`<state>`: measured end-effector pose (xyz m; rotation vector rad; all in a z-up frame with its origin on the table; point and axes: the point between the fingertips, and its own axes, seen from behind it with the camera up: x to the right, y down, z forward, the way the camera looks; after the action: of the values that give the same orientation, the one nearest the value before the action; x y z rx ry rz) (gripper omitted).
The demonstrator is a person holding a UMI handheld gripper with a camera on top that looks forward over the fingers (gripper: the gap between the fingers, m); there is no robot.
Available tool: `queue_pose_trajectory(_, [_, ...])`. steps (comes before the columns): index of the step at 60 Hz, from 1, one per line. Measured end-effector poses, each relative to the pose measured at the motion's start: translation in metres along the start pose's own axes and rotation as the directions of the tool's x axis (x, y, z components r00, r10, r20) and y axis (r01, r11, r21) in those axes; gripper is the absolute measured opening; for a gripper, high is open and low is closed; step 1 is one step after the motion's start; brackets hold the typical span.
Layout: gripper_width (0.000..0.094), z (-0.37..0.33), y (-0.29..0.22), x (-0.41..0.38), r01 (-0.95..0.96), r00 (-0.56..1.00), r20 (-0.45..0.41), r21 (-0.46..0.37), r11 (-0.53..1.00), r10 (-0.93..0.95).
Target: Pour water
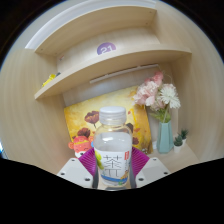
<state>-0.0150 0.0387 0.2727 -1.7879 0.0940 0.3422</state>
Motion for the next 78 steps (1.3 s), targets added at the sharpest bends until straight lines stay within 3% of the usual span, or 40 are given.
queue_pose_trajectory(7, [0.0433, 0.002, 0.004, 0.048, 0.119, 0.992, -0.039, 0.036, 0.992, -0.117])
queue_pose_trajectory(13, [0.0431, 0.004, 0.034, 0.103, 0.183, 0.974, -0.136, 0.011, 0.983, -0.180])
queue_pose_trajectory(16, [0.0432, 0.005, 0.048, 0.130, 0.188, 0.964, -0.186, -0.041, 0.981, -0.192])
queue_pose_trajectory(22, [0.0431, 0.005, 0.081, 0.166, 0.179, 0.952, -0.236, -0.091, 0.980, -0.196])
queue_pose_trajectory(44, [0.0456, 0.016, 0.153, 0.202, 0.190, 0.950, -0.221, -0.146, 0.971, -0.219])
queue_pose_trajectory(58, [0.0532, 0.012, 0.153, 0.201, 0.175, 0.956, -0.227, -0.058, 0.983, -0.184])
queue_pose_trajectory(67, [0.0706, 0.010, 0.177, 0.204, 0.141, 0.956, -0.232, -0.168, 0.976, -0.178])
queue_pose_trajectory(78, [0.0749, -0.008, 0.203, 0.201, 0.150, 0.947, -0.241, -0.245, 0.958, -0.210])
